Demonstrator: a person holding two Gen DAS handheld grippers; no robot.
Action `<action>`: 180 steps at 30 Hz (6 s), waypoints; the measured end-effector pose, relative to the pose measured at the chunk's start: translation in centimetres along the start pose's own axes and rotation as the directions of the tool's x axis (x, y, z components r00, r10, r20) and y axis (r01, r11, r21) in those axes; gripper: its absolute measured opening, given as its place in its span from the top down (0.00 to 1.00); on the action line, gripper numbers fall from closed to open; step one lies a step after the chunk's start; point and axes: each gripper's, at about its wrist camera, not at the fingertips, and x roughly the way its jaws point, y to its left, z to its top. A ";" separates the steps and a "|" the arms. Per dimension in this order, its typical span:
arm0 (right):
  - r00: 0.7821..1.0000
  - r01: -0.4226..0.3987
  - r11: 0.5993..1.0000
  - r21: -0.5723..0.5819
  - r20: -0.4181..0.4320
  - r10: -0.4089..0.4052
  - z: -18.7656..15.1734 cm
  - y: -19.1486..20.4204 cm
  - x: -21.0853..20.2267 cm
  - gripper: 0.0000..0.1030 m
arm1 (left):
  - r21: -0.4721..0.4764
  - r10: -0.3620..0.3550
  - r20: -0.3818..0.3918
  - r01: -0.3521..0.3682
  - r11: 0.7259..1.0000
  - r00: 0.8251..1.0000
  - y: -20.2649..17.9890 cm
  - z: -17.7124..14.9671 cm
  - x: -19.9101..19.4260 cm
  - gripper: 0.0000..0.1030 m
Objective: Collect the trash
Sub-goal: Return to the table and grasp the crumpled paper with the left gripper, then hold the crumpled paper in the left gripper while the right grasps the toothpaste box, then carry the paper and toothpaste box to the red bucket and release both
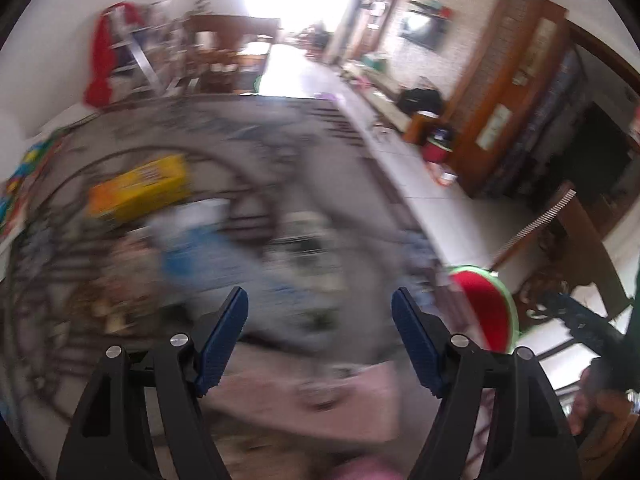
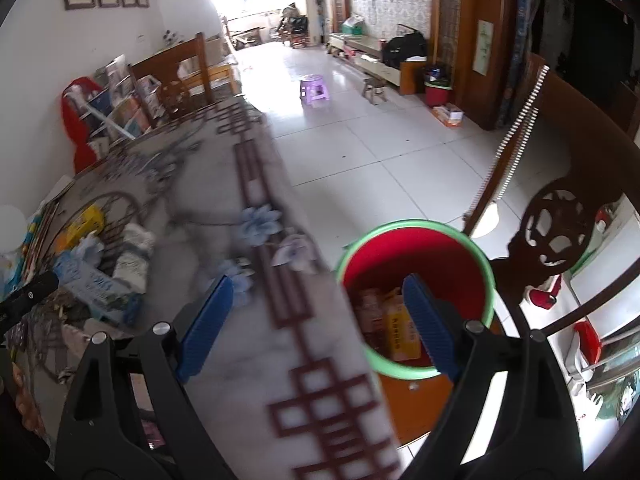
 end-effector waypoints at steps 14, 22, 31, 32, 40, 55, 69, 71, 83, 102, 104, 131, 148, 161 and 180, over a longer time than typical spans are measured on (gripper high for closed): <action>0.999 -0.039 0.998 -0.045 -0.040 0.037 -4.6 10.7 -2.3 0.15 | -0.021 0.068 -0.114 -0.071 0.997 0.991 13.9 0.4 2.1 0.31; 0.999 0.004 1.000 -0.011 -0.049 -0.004 -6.8 12.7 -3.8 0.14 | 0.090 0.044 -0.187 -0.027 0.996 0.981 13.7 1.8 6.8 0.31; 0.998 0.033 0.999 0.013 -0.047 -0.032 -6.7 13.4 -4.1 0.13 | 0.071 -0.016 -0.222 0.033 0.997 0.975 14.9 2.0 8.2 0.60; 0.998 0.027 1.000 0.000 -0.049 -0.027 -6.5 13.9 -3.8 0.13 | 0.072 -0.019 -0.215 0.035 0.997 0.976 15.0 2.0 7.9 0.62; 0.993 -0.077 0.983 -0.165 -0.098 0.061 -3.8 18.3 -0.6 0.13 | 0.053 -0.067 -0.115 0.073 0.996 0.991 15.2 0.6 1.3 0.62; 0.945 -0.221 0.770 -0.599 -0.325 0.019 -5.5 30.6 8.8 0.13 | -0.081 -0.060 -0.112 0.051 0.995 0.992 17.5 -2.2 -2.0 0.61; 0.973 -0.154 0.786 -0.599 -0.232 0.013 -5.9 31.4 6.8 0.96 | -0.057 -0.070 -0.110 0.064 0.996 0.992 17.1 -2.1 -2.4 0.61; 0.968 -0.173 0.793 -0.584 -0.248 0.029 -5.7 31.1 6.9 0.95 | -0.046 -0.078 -0.112 0.073 0.996 0.991 16.8 -2.0 -2.3 0.61; 0.905 -0.325 0.681 -0.657 -0.424 0.023 -5.4 30.6 10.8 0.18 | -0.058 -0.073 -0.090 0.068 0.996 0.993 17.1 -2.6 -4.0 0.59; 0.966 -0.230 0.806 -0.545 -0.227 0.122 -4.6 28.5 1.9 0.47 | -0.004 -0.093 -0.103 0.093 0.996 0.990 15.1 -2.2 -4.0 0.58; 0.974 -0.208 0.853 -0.479 -0.178 0.137 -4.0 26.9 -0.1 0.47 | 0.011 -0.101 -0.098 0.102 0.995 0.990 14.4 -1.9 -4.1 0.58; 0.987 -0.157 0.977 -0.145 -0.060 0.149 -3.3 12.1 -3.7 0.46 | 0.145 -0.112 -0.099 0.126 0.981 0.989 2.5 -0.4 -1.9 0.58; 0.988 -0.153 0.983 -0.097 -0.051 0.148 0.1 0.9 -1.7 0.45 | 0.163 -0.125 -0.126 0.145 0.976 0.984 -9.5 -0.1 2.6 0.58; 0.998 -0.047 0.994 0.094 -0.046 0.052 1.4 -9.8 0.3 0.45 | 0.260 -0.205 -0.197 0.252 0.932 0.959 -20.2 0.7 7.7 0.58; 0.991 0.039 0.968 0.248 -0.134 -0.006 2.1 -18.3 5.4 0.39 | 0.335 -0.269 -0.327 0.377 0.863 0.906 -31.2 0.4 13.1 0.29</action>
